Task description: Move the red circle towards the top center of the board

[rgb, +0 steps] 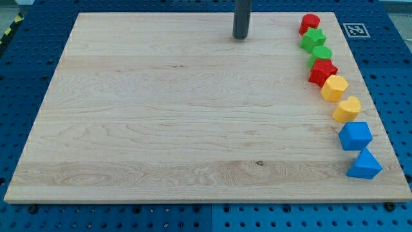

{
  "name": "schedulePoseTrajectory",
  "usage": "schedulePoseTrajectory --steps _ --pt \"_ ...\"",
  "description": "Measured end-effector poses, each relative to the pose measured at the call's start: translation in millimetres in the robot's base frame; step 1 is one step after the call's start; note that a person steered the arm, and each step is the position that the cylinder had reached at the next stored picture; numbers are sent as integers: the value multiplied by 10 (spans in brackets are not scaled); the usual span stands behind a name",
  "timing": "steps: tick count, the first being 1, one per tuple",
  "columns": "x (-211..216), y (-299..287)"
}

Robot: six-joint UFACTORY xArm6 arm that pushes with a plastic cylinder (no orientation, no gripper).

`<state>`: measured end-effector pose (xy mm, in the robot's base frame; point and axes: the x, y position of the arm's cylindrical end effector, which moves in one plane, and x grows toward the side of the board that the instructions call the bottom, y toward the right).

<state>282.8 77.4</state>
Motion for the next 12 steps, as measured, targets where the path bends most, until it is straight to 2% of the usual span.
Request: schedulePoseTrajectory --steps 2,4,8,10,11,12 --pt "823 439" --pt "965 530" --pt "966 736" --pt "846 447" --pt "543 189" --pt "-1 178"
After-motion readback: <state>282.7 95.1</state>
